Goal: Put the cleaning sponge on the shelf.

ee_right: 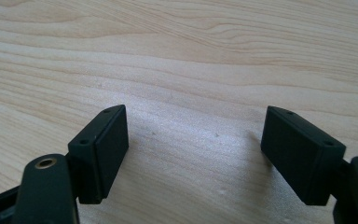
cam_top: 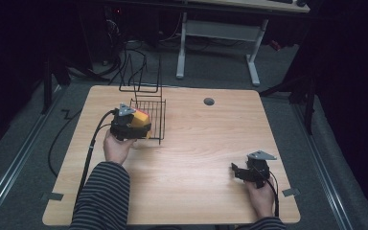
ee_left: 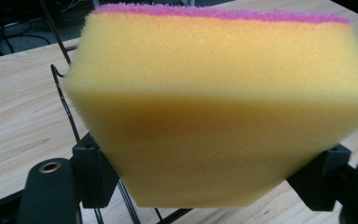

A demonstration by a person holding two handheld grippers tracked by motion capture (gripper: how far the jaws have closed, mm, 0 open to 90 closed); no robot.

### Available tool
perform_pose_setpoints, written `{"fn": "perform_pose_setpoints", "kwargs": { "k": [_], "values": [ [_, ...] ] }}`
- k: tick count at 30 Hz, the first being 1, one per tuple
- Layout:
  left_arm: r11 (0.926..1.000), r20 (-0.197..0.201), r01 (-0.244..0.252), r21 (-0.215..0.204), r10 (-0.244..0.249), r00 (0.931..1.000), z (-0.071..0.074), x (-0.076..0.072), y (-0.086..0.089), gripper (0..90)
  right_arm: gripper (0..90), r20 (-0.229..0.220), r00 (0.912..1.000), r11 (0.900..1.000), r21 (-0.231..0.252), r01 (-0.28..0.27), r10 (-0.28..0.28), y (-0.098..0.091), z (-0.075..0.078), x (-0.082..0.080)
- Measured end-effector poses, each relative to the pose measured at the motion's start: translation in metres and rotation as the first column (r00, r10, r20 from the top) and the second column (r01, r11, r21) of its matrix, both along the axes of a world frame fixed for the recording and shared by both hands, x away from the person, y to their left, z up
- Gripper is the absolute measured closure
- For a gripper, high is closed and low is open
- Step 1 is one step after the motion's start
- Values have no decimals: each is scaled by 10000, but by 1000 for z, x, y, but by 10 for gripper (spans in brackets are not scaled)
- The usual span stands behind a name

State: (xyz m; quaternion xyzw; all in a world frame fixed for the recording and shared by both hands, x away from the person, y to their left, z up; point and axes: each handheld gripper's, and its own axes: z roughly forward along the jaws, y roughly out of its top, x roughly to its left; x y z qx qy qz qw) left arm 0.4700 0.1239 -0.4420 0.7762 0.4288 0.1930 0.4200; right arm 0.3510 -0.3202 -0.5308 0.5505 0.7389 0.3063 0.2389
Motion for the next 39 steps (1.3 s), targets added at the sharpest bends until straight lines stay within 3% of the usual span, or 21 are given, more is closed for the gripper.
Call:
{"fn": "perform_pose_setpoints", "kwargs": {
  "k": [6, 11, 26, 39],
  "values": [
    [10000, -19, -47, 72, 47, 10000, -2, 9, -6, 238, 234, -2, 10000, 10000, 0, 1, -1, 0, 0, 0],
    [9997, -135, -207, -105, 206, 9997, -8, 16, -9, 238, 234, -2, 10000, 10000, 0, -2, 2, 0, 0, 0],
    [9993, -520, -339, 174, 348, 9980, -24, 25, -18, 237, 234, -1, 10000, 10000, -1, 0, 0, 0, 0, 0],
    [9986, -339, -348, 390, 361, 9988, -25, 24, -22, 231, 234, 1, 10000, 10000, -7, -4, 4, 0, 0, 0]
  ]
}}
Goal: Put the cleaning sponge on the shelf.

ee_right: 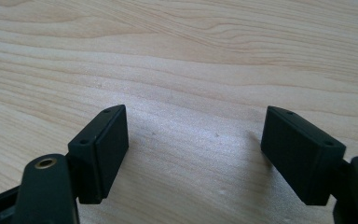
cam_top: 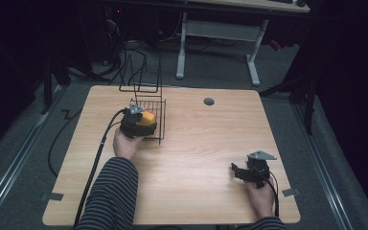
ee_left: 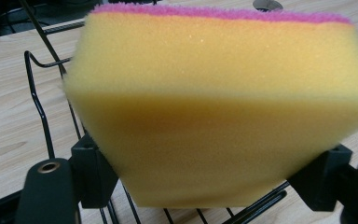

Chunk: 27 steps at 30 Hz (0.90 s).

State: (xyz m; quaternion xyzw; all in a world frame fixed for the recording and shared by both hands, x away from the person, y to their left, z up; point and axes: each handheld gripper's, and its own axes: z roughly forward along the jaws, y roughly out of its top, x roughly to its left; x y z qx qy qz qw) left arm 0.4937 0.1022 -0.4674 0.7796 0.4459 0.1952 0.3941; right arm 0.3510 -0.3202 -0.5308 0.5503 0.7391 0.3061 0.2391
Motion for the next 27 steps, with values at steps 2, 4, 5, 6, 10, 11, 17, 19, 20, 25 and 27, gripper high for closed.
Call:
{"fn": "perform_pose_setpoints", "kwargs": {
  "k": [2, 4, 5, 6, 10, 11, 17, 19, 20, 25, 27],
  "values": [
    [9999, 88, 87, 77, -88, 9999, -1, -1, -1, 226, 234, -1, 10000, 10000, 2, 2, -2, 0, 0, 0],
    [9998, 95, 146, 98, -147, 9998, -1, -1, -2, 219, 234, -2, 10000, 10000, 5, -1, 1, 0, 0, 0],
    [9999, 62, 140, 70, -140, 9999, -1, -1, -2, 208, 234, 0, 10000, 10000, 1, 0, 0, 0, 0, 0],
    [9999, 23, 112, 32, -113, 9999, -1, -1, -2, 202, 234, -1, 10000, 10000, 1, -2, 2, 0, 0, 0],
    [10000, -76, 81, 5, -81, 9999, -2, 0, -1, 172, 234, 1, 10000, 10000, -1, -2, 2, 0, 0, 0],
    [10000, -77, 75, 22, -75, 9999, -2, 0, -1, 157, 234, 1, 10000, 10000, 1, -1, 1, 0, 0, 0],
    [9999, -29, 14, -102, -14, 10000, 2, -1, 1, 112, 234, -2, 10000, 10000, 2, 1, -1, 0, 0, 0],
    [9999, -82, 31, -169, -32, 10000, 3, -1, 2, 81, 234, 0, 10000, 10000, 1, -1, 1, 0, 0, 0],
    [9999, -96, 65, -156, -66, 9999, 3, -2, 3, 66, 234, -1, 10000, 10000, 0, -1, 1, 0, 0, 0],
    [9996, -117, 174, -230, -176, 9998, 6, -5, 5, 2, 234, -1, 10000, 10000, 2, 0, 0, 0, 0, 0],
    [9995, -91, 189, -270, -192, 9998, 8, -7, 7, 0, 234, 0, 10000, 10000, -1, -2, 2, 0, 0, 0]
  ]
}}
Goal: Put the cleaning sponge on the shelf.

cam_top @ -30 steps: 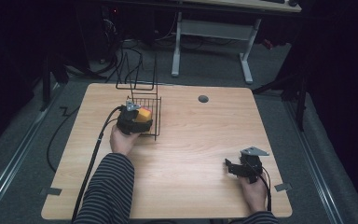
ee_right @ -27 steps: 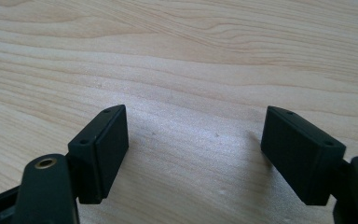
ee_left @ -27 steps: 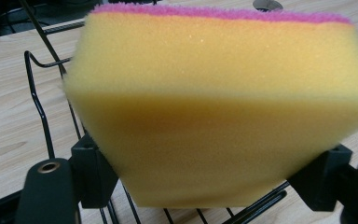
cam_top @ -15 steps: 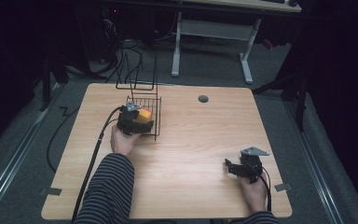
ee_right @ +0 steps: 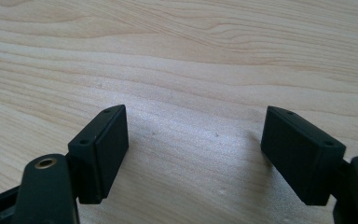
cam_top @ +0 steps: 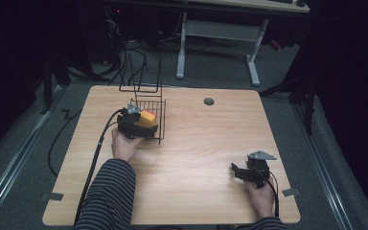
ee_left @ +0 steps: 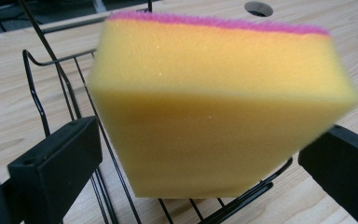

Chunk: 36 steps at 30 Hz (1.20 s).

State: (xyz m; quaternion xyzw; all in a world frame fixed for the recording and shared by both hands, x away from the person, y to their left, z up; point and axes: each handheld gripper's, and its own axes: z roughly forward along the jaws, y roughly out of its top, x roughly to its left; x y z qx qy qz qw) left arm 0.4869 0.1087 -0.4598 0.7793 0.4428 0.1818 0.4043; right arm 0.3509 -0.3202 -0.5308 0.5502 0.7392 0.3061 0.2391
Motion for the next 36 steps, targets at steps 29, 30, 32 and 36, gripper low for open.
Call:
{"fn": "perform_pose_setpoints", "kwargs": {
  "k": [29, 30, 32, 36],
  "values": [
    [9988, 305, 153, -471, -139, 9994, 13, -33, 24, 5, 234, -1, 10000, 10000, 1, 2, -2, 0, 0, 0],
    [9987, 338, 154, -489, -138, 9993, 13, -34, 25, 6, 234, 0, 10000, 10000, 0, 2, -2, 0, 0, 0],
    [9989, 353, 166, -430, -151, 9993, 14, -36, 26, 8, 234, -1, 10000, 10000, 3, 3, -3, 0, 0, 0],
    [9988, 386, 131, -466, -114, 9992, 15, -41, 31, 11, 234, -1, 10000, 10000, 3, 2, -2, 0, 0, 0]
  ]
}}
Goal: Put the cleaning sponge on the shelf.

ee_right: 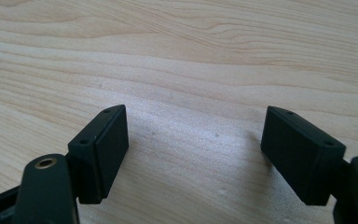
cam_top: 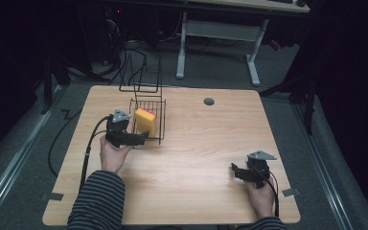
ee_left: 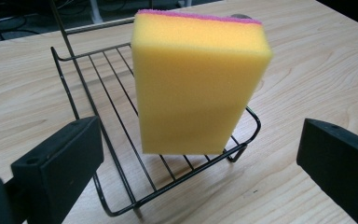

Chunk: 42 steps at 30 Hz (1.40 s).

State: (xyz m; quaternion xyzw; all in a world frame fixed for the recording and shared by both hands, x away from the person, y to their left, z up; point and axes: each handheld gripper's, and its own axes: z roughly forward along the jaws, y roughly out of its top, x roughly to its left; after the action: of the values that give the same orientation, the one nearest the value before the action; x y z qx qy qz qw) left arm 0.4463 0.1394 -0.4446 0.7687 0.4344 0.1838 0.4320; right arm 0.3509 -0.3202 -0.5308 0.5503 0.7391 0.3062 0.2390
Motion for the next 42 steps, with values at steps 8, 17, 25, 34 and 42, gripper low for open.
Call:
{"fn": "perform_pose_setpoints", "kwargs": {
  "k": [8, 17, 25, 34, 42],
  "values": [
    [9999, 91, -40, -167, 42, 10000, 5, -9, 9, 14, 234, -1, 10000, 10000, 2, 1, -1, 0, 0, 0],
    [9996, 9, -23, -288, 24, 10000, 9, -19, 19, 15, 234, -1, 10000, 10000, 3, 0, 0, 0, 0, 0],
    [9990, 84, -149, -427, 153, 9998, 11, -27, 29, 18, 234, -3, 10000, 10000, 5, 3, -3, 0, 0, 0],
    [9976, 160, -233, -649, 244, 9996, 11, -37, 36, 21, 234, 0, 10000, 10000, -2, -1, 1, 0, 0, 0],
    [9963, 196, -384, -773, 401, 9990, 7, -47, 46, 26, 234, -1, 10000, 10000, -2, 2, -2, 0, 0, 0]
  ]
}}
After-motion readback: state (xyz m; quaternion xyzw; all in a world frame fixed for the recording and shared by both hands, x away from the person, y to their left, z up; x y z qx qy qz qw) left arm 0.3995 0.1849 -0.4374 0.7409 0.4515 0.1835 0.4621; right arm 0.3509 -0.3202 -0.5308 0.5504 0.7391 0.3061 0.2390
